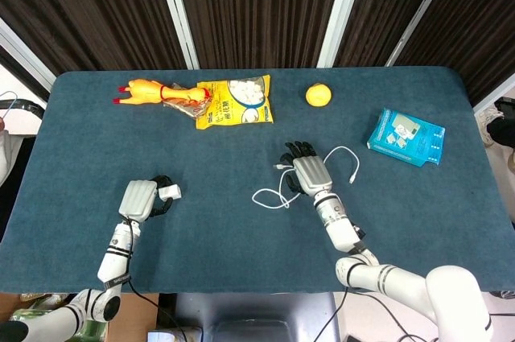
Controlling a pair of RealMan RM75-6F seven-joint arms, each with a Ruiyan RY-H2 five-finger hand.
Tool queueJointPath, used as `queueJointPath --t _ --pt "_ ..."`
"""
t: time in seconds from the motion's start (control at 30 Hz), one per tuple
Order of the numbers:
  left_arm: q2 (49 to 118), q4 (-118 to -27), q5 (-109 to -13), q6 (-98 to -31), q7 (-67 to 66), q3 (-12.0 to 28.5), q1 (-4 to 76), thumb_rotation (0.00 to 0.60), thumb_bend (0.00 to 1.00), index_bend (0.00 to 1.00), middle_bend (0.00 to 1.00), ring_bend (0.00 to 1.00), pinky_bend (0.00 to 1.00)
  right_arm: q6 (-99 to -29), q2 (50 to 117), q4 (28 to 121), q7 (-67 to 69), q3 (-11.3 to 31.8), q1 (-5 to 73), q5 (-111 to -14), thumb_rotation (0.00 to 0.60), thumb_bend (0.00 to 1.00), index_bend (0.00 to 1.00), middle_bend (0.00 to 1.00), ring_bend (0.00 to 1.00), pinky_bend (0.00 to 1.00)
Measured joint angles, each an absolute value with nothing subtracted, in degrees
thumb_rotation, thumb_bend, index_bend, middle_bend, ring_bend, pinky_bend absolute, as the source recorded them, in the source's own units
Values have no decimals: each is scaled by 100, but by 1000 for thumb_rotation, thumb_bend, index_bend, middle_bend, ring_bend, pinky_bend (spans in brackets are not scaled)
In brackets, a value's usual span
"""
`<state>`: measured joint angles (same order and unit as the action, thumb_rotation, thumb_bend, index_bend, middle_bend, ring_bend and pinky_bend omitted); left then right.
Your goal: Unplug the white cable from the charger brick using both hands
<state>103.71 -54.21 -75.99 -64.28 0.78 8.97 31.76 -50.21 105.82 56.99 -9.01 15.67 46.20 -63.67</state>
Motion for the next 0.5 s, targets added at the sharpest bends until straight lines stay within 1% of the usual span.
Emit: queueJointPath --t 0.07,0.13,0.2,0.23,0.37,0.5 --pt "10323 -5530 -7590 -6392 -7 896 3182 600 467 480 412 1000 1000 -4948 10447 5897 -906 1562 4603 -6351 600 516 119 57 0 43" --pt "10276 -5638 -7586 -6389 -25 902 3181 600 440 404 327 1000 1000 -4936 10296 6138 -909 1564 4574 -6347 600 470 66 43 0 40" --pt "10166 -5845 -7604 -6390 -67 899 3182 600 429 346 263 1000 1000 -4950 10143 6375 -914 1561 4538 -6356 600 430 21 16 0 18" --pt "10100 -5952 -7617 -6390 -96 894 3182 600 423 318 232 1000 1000 -4960 10023 6555 -922 1550 4505 -6365 600 422 12 9 0 10" --pt "9658 -6658 -7737 -6508 -258 874 3148 600 413 267 196 1000 1000 -5115 9495 7354 -933 1410 4287 -6529 600 395 0 0 0 0" --pt "9027 -7575 -7926 -6796 -398 829 3023 600 415 224 160 1000 1000 -5647 8671 8425 -937 1064 3815 -7019 600 364 0 0 0 0"
